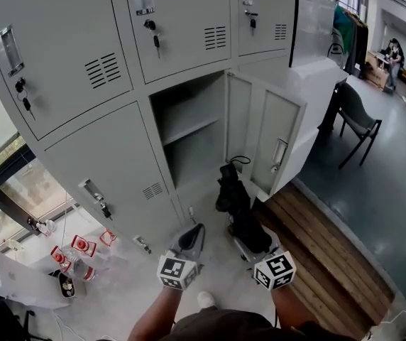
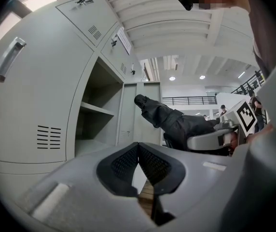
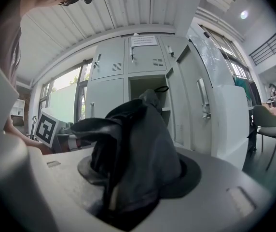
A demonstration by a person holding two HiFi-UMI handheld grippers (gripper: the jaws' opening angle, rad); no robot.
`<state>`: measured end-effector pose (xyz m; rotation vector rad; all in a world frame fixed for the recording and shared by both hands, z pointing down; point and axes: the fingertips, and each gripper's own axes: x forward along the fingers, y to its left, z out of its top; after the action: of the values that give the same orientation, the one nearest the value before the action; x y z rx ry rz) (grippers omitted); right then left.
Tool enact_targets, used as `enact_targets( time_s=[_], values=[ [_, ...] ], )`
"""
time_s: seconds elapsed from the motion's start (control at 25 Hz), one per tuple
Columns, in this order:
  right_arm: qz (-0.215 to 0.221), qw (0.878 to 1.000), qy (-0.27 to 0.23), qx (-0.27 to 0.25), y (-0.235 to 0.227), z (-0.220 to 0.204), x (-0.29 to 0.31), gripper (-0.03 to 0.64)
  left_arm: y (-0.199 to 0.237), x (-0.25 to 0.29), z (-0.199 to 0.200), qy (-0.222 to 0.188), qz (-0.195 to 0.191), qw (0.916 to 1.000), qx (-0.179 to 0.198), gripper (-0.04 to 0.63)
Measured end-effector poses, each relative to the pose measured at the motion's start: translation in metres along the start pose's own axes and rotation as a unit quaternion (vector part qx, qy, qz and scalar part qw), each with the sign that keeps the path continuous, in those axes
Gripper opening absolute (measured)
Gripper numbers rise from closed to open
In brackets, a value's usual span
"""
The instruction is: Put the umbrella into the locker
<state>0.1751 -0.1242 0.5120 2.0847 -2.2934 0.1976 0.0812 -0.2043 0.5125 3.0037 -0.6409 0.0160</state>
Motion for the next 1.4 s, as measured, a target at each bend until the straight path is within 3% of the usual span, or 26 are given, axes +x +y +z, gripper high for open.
enact_targets(
  time_s=[0.52,0.8,1.12,1.4],
  values=[
    [-0.004,1.0,0.019,-0.005,0.006,0.005,0.076,0.249,0.081,0.01,0.006,-0.01,0.008,0.9999,-0.01,0.005],
    [-0.008,0.999,0.038,-0.012,0.003,0.001,0.092,0.249,0.098,0.007,0.007,-0.019,0.018,0.9996,-0.014,0.005],
    [0.006,0.999,0.051,0.004,-0.009,-0.008,0.119,0.249,0.112,0.004,0.002,-0.014,0.051,0.9986,-0.007,0.005],
    [0.046,0.996,0.079,-0.003,-0.017,-0.019,0.143,0.249,0.127,0.014,0.003,-0.014,0.092,0.9956,-0.008,0.005]
  ],
)
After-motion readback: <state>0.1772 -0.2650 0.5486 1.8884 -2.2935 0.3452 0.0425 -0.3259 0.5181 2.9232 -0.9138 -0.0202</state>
